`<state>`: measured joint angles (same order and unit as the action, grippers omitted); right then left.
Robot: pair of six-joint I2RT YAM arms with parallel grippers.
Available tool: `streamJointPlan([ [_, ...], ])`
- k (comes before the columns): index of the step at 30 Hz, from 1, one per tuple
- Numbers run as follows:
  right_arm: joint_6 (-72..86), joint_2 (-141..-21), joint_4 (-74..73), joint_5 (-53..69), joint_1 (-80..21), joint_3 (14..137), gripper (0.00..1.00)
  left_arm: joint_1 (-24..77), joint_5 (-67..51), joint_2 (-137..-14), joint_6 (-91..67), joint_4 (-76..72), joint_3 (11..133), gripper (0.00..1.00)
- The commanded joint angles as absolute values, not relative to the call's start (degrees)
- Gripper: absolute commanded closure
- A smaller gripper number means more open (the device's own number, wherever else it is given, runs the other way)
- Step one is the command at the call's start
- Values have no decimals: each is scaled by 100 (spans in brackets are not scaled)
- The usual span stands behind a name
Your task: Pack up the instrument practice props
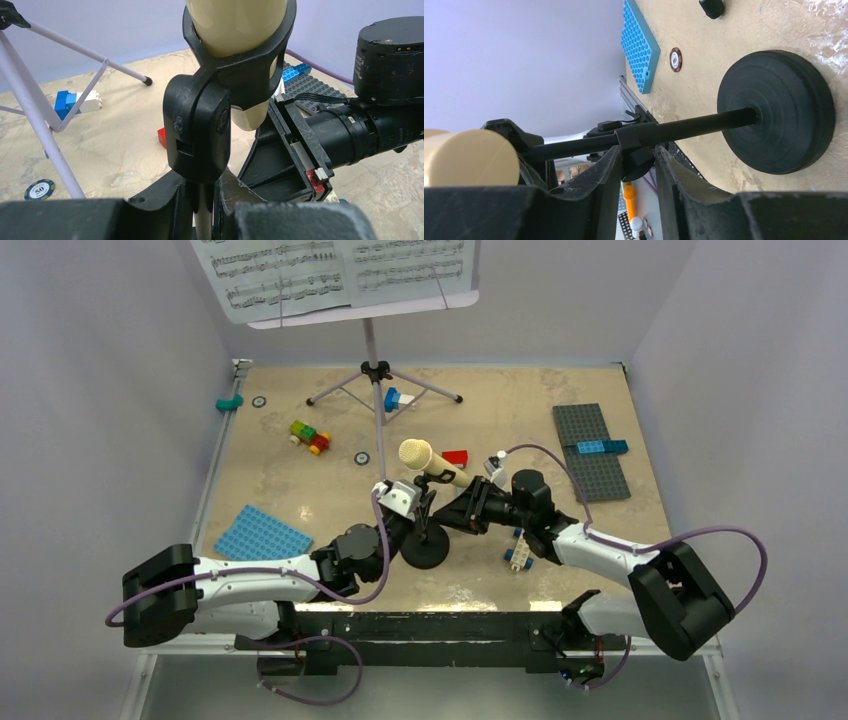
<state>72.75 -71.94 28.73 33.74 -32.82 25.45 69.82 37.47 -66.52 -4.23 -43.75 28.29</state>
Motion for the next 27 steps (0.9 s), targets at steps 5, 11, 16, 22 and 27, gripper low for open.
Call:
streamJointPlan([
  [5, 7286, -7339, 3386, 3633, -3466, 2615, 81, 7109, 3484, -6578, -712, -4684, 2697, 100],
  [11, 6502, -7205, 3166, 3697, -3673, 2685, 100, 7119, 3554, -6522, -712, -4646, 2637, 100],
  [16, 4879, -6869, 2052, 3127, -4057, 2968, 100, 7119, 3561, -6528, -744, -4552, 2634, 100],
  [22, 3587, -6651, 1225, 1732, -4537, 3002, 100, 7119, 3527, -6599, -833, -4518, 2642, 100],
  [27, 3724, -6465, 1321, 1642, -4569, 2808, 100, 7119, 3522, -6614, -838, -4516, 2649, 100],
])
